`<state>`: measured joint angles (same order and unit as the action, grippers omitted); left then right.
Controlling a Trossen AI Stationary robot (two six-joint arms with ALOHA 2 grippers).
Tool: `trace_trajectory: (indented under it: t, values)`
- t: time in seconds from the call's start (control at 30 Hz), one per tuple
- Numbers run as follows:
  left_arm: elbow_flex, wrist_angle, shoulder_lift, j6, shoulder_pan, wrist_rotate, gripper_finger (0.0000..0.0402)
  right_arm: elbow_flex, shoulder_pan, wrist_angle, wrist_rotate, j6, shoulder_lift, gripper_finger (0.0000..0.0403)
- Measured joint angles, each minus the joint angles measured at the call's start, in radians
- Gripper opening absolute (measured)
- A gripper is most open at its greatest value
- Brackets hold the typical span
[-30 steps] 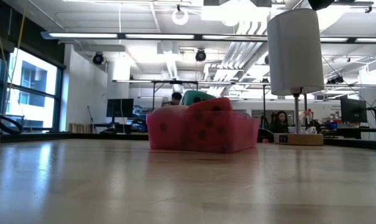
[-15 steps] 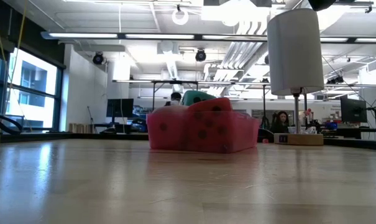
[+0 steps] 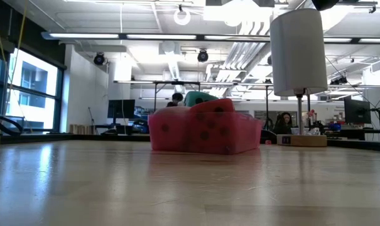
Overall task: Pick & Place Dice
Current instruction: Put the small orange die into the red bin
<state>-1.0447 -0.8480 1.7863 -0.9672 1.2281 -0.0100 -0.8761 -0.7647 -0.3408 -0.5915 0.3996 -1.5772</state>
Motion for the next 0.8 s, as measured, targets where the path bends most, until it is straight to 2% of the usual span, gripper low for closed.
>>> trace_trajectory:
  t: [0.2, 0.3, 0.4, 0.47, 0.57, 0.63, 0.73, 0.8]
  values:
    - [0.001, 0.002, 0.002, -0.077, 0.001, -0.011, 0.0041, 0.000, 0.000, 0.000, 0.000, -0.001, 0.000, 0.0192]
    - [0.000, 0.006, 0.000, -0.095, -0.009, -0.079, 0.0041, 0.000, 0.000, 0.000, 0.000, -0.003, 0.000, 0.0192]
    - [-0.001, 0.013, -0.023, -0.046, -0.036, -0.135, 0.0041, 0.000, 0.000, 0.000, 0.000, -0.010, 0.000, 0.0192]
    - [-0.003, 0.017, -0.044, -0.043, -0.076, -0.239, 0.0041, 0.000, 0.000, -0.006, -0.004, -0.033, 0.000, 0.0192]
    - [-0.031, 0.014, -0.102, -0.160, -0.154, -0.372, 0.0041, 0.000, 0.007, -0.008, -0.014, -0.074, 0.000, 0.0192]
    - [-0.056, 0.028, -0.153, -0.204, -0.204, -0.394, 0.0041, 0.000, 0.017, -0.008, -0.013, -0.089, 0.000, 0.0192]
    - [-0.074, 0.038, -0.212, -0.071, -0.290, -0.402, 0.0041, 0.000, 0.030, -0.018, -0.009, -0.110, 0.000, 0.0192]
    - [-0.084, 0.108, -0.253, 0.037, -0.352, -0.466, 0.0041, 0.000, 0.012, -0.056, 0.021, -0.180, -0.001, 0.0192]
